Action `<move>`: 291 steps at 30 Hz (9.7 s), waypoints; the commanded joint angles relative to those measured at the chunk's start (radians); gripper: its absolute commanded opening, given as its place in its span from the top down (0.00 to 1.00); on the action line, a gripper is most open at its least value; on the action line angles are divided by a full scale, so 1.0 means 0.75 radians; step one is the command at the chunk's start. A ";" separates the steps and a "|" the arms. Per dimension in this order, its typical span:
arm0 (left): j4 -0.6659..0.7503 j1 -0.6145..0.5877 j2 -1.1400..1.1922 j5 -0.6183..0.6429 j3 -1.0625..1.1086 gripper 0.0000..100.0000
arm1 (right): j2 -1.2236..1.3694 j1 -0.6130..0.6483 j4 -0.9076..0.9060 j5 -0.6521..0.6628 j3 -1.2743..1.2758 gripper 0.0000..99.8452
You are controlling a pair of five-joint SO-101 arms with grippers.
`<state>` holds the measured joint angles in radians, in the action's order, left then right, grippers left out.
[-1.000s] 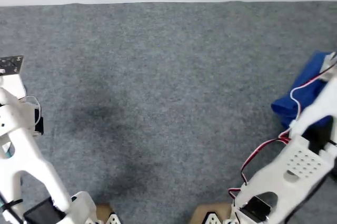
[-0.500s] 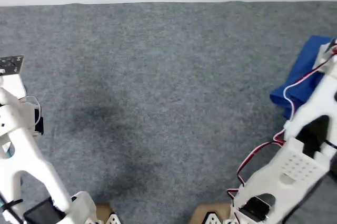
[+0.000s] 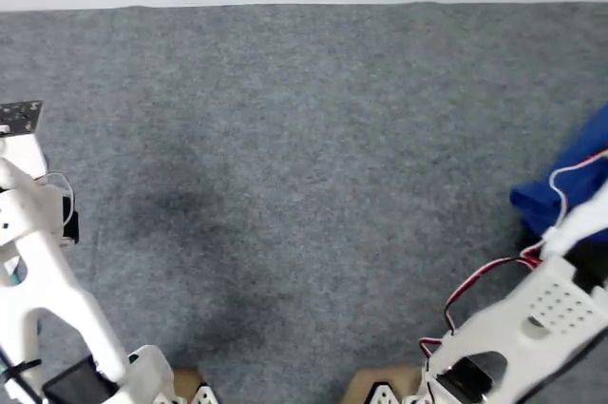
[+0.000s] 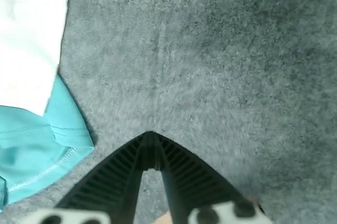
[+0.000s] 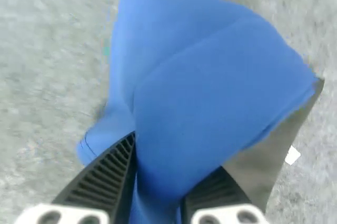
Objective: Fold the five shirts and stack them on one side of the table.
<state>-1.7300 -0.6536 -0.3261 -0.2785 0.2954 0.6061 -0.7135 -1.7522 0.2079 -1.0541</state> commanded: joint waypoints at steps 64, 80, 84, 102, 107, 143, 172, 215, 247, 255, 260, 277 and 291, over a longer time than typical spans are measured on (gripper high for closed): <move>-0.029 0.010 -0.041 0.047 0.042 1.00 | 0.809 -0.402 0.099 0.403 -0.657 0.81; -0.029 0.010 -0.041 0.047 0.040 1.00 | 0.639 -0.326 -0.034 0.403 -0.835 0.85; -0.029 0.010 -0.039 0.047 0.040 1.00 | 0.568 -0.339 -0.042 0.397 -0.831 0.73; -0.029 0.010 -0.033 0.047 0.044 1.00 | 0.707 -0.332 -0.046 0.393 -0.796 0.81; -0.029 0.010 -0.033 0.047 0.044 1.00 | 0.709 -0.328 -0.040 0.395 -0.796 0.98; -0.020 0.010 -0.031 0.045 0.046 1.00 | 0.764 -0.326 -0.024 0.528 -0.835 0.99; 0.006 0.102 -0.029 0.055 0.048 1.00 | 0.187 0.032 -0.048 0.460 0.352 0.99; -0.031 0.149 -0.043 0.059 -0.232 1.00 | -0.729 0.416 -0.054 0.227 0.939 0.99; 0.802 -0.454 1.289 -0.685 -0.934 0.75 | -1.294 0.337 -0.052 0.051 1.763 0.99; 0.696 -0.401 1.702 -0.685 -1.280 0.85 | -1.304 0.337 -0.052 0.033 1.763 0.99; 0.340 -0.321 1.721 -0.677 -1.654 0.99 | -1.304 0.337 -0.052 0.033 1.763 0.99; -0.033 0.284 1.348 0.184 -2.528 1.00 | -1.306 0.326 -0.054 0.149 1.766 0.99; -0.033 1.166 0.947 0.219 -2.528 1.00 | -1.306 0.326 -0.056 0.158 1.766 0.99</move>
<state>-1.7346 0.1473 0.4872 -0.1235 -1.5459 -0.3299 -0.4572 -1.7538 0.3168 0.2746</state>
